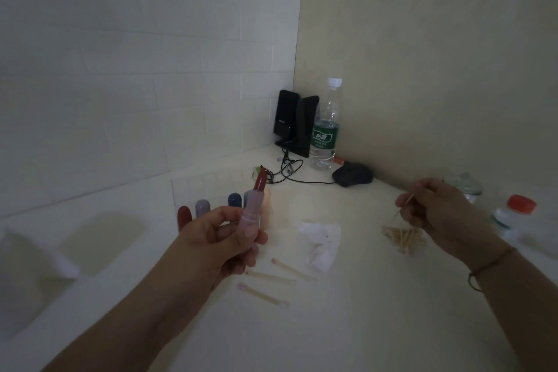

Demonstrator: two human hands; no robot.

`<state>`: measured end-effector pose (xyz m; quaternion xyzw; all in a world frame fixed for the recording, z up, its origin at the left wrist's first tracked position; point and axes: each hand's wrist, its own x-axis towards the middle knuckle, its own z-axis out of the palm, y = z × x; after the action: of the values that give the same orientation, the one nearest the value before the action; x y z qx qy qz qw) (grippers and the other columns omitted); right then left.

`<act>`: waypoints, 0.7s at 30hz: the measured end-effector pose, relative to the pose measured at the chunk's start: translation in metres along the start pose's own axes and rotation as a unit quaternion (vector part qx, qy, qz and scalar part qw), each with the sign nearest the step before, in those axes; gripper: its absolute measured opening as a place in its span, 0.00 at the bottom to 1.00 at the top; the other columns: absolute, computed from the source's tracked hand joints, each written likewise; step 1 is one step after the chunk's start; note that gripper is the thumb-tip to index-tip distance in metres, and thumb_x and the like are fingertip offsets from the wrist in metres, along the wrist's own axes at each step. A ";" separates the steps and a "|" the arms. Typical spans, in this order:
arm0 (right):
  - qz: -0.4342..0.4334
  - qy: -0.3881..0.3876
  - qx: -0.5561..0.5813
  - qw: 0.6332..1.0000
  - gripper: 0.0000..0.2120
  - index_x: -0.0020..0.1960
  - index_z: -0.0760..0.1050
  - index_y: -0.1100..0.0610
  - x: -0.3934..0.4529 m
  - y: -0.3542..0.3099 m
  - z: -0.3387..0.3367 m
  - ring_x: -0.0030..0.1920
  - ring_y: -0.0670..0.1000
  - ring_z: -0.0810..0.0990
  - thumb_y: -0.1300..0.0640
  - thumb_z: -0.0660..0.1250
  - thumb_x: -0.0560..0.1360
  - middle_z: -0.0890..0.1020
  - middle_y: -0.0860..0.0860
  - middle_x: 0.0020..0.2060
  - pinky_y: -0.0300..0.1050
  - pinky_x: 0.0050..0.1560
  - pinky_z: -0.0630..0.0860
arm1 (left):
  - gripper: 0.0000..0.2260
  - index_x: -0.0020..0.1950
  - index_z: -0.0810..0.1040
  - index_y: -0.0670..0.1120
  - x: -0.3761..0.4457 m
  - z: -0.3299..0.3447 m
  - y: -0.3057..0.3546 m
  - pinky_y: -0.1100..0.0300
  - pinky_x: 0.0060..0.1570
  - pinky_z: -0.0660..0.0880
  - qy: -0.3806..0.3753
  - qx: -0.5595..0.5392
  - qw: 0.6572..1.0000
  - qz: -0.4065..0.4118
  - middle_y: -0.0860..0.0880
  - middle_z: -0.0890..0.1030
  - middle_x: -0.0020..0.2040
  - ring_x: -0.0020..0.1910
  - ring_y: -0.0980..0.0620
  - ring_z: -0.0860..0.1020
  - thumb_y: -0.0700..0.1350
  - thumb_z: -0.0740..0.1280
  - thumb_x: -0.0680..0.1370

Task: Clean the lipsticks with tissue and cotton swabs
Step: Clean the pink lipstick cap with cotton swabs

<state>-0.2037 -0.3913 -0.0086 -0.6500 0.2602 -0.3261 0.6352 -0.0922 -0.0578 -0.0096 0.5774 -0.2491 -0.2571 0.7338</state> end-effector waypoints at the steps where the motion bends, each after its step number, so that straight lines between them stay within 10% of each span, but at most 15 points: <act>1: -0.008 0.002 0.007 1.000 0.09 0.44 0.67 0.59 0.000 0.000 0.002 0.22 0.47 0.73 0.63 0.54 0.82 0.79 0.58 0.33 0.38 0.20 0.68 | 0.14 0.51 0.78 0.37 0.000 0.000 0.000 0.62 0.30 0.70 -0.001 0.001 1.000 0.000 0.39 0.82 0.41 0.31 0.51 0.74 0.44 0.69 0.69; 14: -0.027 -0.169 0.133 0.976 0.06 0.46 0.72 0.60 -0.064 -0.034 0.079 0.26 0.49 0.78 0.63 0.57 0.79 0.80 0.55 0.31 0.37 0.23 0.73 | 0.13 0.51 0.76 0.37 -0.001 0.003 -0.001 0.59 0.33 0.71 -0.005 0.007 1.000 -0.009 0.44 0.82 0.40 0.34 0.50 0.76 0.45 0.64 0.74; 21: -0.042 -0.265 0.156 0.951 0.10 0.48 0.76 0.65 -0.106 -0.041 0.138 0.37 0.57 0.84 0.65 0.65 0.68 0.84 0.62 0.39 0.41 0.35 0.81 | 0.08 0.44 0.74 0.38 -0.001 0.011 0.008 0.59 0.29 0.64 0.021 -0.162 0.986 -0.044 0.45 0.68 0.31 0.29 0.50 0.66 0.42 0.65 0.70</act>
<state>-0.1717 -0.2181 0.0255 -0.6162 0.0006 -0.2047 0.7605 -0.0994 -0.0631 0.0002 0.4666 -0.1634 -0.3136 0.8107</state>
